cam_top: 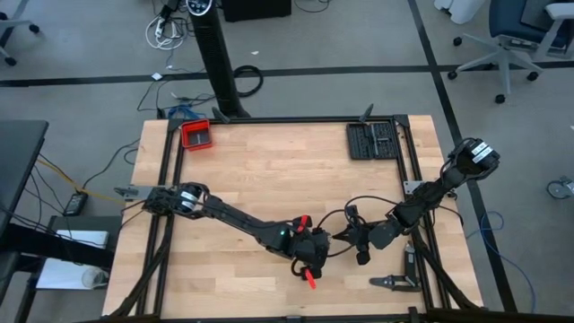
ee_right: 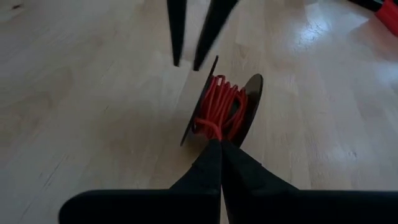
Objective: Coil cords
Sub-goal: Coil the red wire onto the spool
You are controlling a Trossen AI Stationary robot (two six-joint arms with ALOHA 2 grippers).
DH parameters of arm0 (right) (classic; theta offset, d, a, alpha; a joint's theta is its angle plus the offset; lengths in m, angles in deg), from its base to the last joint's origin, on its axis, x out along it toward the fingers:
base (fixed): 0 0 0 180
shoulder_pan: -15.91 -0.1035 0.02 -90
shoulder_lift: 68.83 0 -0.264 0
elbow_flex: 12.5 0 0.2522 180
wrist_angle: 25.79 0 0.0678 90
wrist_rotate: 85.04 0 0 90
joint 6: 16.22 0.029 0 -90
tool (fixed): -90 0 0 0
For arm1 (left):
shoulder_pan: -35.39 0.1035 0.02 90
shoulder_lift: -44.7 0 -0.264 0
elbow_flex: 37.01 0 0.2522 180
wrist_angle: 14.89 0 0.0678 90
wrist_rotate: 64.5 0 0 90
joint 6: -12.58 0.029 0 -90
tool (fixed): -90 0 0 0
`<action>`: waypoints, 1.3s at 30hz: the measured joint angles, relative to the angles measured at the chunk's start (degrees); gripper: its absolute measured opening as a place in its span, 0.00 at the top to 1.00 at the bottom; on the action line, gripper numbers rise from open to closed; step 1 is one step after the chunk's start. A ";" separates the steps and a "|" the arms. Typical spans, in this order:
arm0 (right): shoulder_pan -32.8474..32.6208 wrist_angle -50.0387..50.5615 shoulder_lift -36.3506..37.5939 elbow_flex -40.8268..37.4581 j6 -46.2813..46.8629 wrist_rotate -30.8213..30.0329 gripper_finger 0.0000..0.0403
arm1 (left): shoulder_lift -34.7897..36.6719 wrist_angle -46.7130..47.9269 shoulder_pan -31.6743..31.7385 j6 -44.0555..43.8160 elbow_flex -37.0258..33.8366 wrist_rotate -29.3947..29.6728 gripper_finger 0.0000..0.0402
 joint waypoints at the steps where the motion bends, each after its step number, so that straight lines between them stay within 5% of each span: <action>1: 0.00 0.00 0.00 0.00 0.02 0.02 1.00 | 0.00 -0.12 0.02 0.12 0.00 -0.80 0.86; 8: 0.00 0.04 0.00 0.00 -0.09 0.12 1.00 | 0.00 -2.75 -0.42 4.74 2.08 -5.28 0.86; 16: 0.00 0.00 0.00 0.00 0.10 0.42 1.00 | 0.04 -4.22 -2.97 10.18 3.37 11.12 0.88; 22: 0.00 -0.11 0.00 0.00 0.08 0.44 1.00 | -0.04 -5.01 -4.67 12.04 3.34 17.38 0.90; 39: -0.09 -0.26 0.00 0.00 0.15 0.61 1.00 | 2.41 -49.21 -6.02 20.31 -16.97 13.45 0.90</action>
